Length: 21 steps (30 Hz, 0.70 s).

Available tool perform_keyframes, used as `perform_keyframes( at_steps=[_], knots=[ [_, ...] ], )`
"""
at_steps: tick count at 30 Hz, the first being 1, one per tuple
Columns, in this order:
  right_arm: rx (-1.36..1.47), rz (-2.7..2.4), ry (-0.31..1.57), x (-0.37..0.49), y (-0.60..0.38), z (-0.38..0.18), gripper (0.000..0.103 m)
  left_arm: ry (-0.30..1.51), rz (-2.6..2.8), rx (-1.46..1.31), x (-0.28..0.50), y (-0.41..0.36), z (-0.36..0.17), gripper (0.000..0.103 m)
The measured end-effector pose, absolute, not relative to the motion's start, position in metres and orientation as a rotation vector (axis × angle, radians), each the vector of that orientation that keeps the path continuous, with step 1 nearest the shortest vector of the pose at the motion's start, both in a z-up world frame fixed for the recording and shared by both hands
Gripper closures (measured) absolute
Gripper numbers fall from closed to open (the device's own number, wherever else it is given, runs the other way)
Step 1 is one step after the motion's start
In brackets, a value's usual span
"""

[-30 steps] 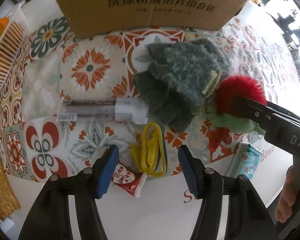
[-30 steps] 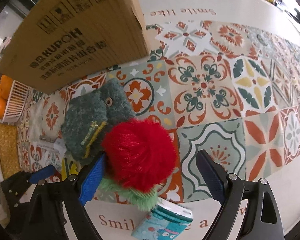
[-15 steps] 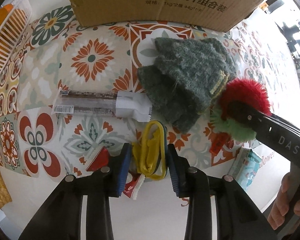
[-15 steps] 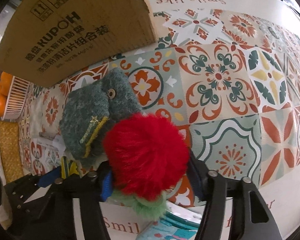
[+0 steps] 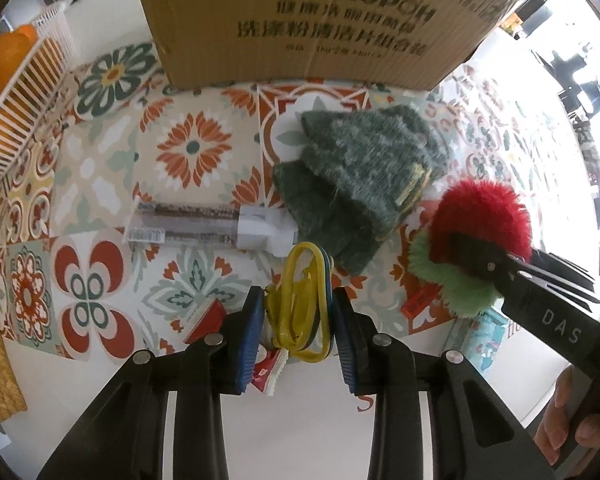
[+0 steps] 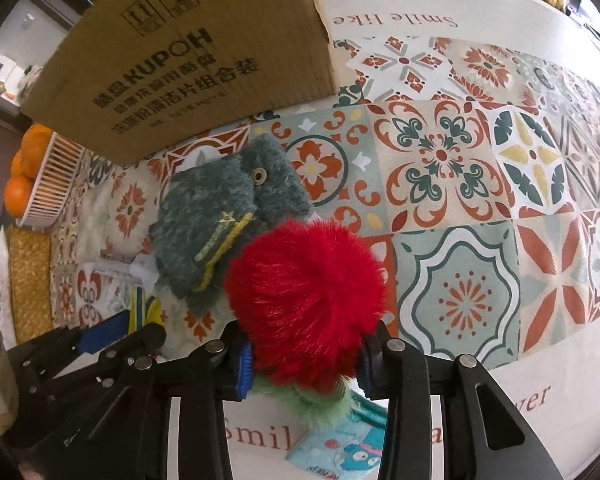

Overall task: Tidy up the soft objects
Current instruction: 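Grasp the yellow strap with the left tool while the right tool grasps the red pom-pom plush, then carry the strap and pom-pom plush over the box and open both tools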

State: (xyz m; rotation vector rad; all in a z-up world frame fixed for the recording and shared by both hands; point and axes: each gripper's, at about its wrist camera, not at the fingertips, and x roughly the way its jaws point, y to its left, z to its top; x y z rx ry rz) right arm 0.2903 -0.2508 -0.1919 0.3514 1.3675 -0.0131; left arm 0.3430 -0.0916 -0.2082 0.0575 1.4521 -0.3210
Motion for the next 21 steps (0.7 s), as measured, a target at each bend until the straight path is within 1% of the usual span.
perform_keyframes(
  at_steps=[15, 21],
  knots=[
    [0.360, -0.006, 1.251, 0.274, -0.244, -0.137, 0.064, 1.291, -0.344, 0.074, 0.337, -0.080, -0.142, 0.069],
    [0.336, 0.005, 1.193, 0.270, -0.235, -0.111, 0.064, 1.196, -0.329, 0.072, 0.330, -0.072, -0.119, 0.069]
  ],
)
